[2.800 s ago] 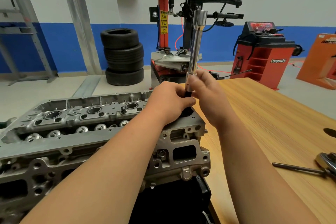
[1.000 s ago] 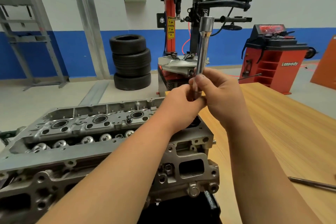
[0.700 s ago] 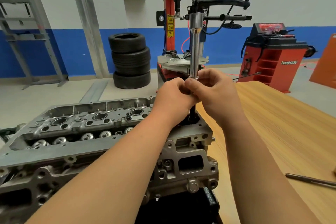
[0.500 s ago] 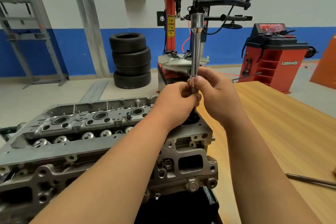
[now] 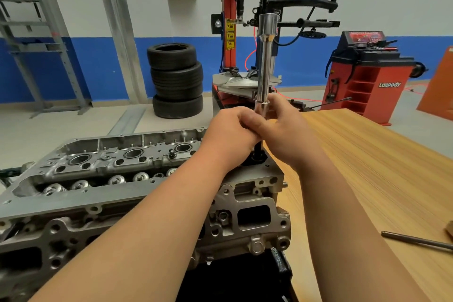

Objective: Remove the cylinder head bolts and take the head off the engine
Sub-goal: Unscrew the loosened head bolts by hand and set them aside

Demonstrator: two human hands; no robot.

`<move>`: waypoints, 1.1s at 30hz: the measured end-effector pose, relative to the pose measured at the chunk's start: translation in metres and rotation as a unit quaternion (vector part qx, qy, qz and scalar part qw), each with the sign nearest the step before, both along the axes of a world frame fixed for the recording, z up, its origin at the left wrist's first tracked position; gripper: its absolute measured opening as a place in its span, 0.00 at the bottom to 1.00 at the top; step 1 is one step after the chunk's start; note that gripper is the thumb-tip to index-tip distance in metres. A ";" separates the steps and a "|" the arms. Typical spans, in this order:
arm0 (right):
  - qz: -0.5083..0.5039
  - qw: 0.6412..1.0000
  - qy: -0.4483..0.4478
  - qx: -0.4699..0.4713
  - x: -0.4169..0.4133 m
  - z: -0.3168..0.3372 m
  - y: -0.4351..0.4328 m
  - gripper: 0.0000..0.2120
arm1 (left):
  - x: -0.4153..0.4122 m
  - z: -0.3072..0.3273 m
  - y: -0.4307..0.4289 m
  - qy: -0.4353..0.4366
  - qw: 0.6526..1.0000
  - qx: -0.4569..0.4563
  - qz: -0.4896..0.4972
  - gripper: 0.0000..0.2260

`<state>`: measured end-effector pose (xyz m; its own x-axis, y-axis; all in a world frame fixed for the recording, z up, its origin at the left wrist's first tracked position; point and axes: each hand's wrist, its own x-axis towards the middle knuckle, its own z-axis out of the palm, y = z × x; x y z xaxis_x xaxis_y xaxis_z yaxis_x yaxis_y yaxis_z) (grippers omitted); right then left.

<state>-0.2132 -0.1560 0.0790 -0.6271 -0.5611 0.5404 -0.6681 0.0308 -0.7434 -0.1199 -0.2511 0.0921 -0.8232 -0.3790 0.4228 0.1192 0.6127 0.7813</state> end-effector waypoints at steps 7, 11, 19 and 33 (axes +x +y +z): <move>-0.025 0.995 -0.049 -0.078 -0.022 0.005 0.037 0.05 | 0.000 -0.002 -0.002 0.029 0.996 0.080 0.024 0.08; 0.036 0.996 -0.077 -0.012 -0.007 -0.003 0.010 0.17 | 0.000 0.001 0.001 0.002 0.997 0.083 -0.006 0.09; -0.038 0.990 -0.095 -0.100 -0.022 -0.003 0.030 0.10 | -0.004 0.002 0.003 -0.007 0.990 0.141 0.005 0.06; -0.062 0.990 -0.090 -0.087 -0.013 -0.001 0.028 0.10 | -0.001 0.009 0.003 0.083 0.963 0.255 0.017 0.24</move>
<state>-0.2260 -0.1284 0.0782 -0.7801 -0.3818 0.4957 -0.5234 -0.0358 -0.8513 -0.1211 -0.2478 0.1008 -0.7432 -0.5985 0.2992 0.2548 0.1603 0.9536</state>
